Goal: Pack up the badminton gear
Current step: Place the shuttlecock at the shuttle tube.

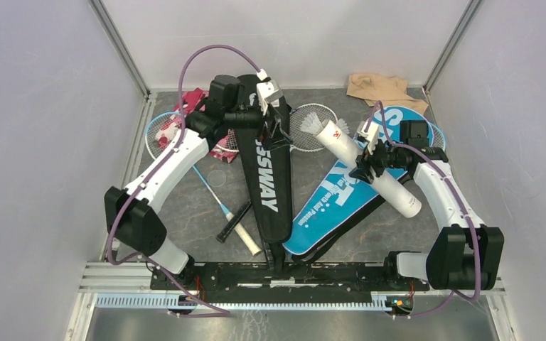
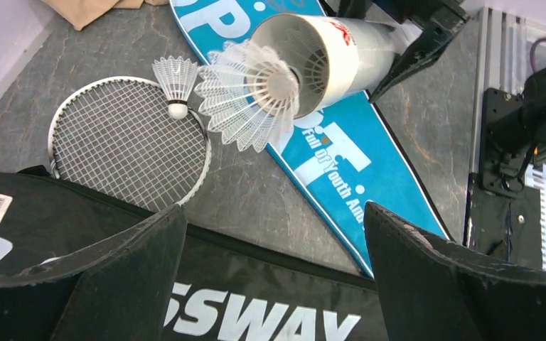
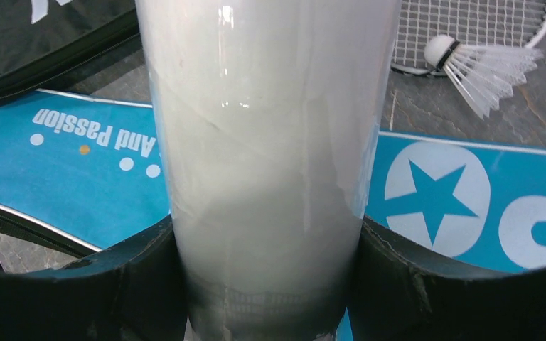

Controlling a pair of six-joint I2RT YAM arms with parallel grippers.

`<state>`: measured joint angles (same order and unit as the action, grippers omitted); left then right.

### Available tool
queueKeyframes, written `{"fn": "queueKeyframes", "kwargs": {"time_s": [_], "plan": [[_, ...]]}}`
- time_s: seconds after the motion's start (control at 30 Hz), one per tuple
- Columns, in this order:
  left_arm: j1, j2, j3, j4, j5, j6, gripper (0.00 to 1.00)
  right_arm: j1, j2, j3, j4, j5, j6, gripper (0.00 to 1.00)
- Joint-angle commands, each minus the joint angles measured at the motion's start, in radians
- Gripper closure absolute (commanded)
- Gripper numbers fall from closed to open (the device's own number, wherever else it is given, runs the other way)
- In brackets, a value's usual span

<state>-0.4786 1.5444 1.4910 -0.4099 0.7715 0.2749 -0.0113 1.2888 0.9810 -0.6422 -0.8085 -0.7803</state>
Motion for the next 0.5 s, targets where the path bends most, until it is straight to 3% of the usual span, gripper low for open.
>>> {"fn": "queueKeyframes", "kwargs": {"time_s": [0.0, 0.17, 0.47], "plan": [[0.006, 0.060, 0.062, 0.146, 0.042, -0.129, 0.02, -0.048, -0.037, -0.017, 0.035, -0.009, 0.021, 0.88], [0.011, 0.136, 0.160, 0.130, 0.129, -0.149, 0.04, -0.106, -0.054, -0.006, 0.012, -0.175, -0.018, 0.88], [0.012, 0.355, 0.359, 0.138, -0.015, -0.218, 0.04, -0.202, -0.034, 0.148, -0.140, -0.501, -0.140, 0.87]]}}
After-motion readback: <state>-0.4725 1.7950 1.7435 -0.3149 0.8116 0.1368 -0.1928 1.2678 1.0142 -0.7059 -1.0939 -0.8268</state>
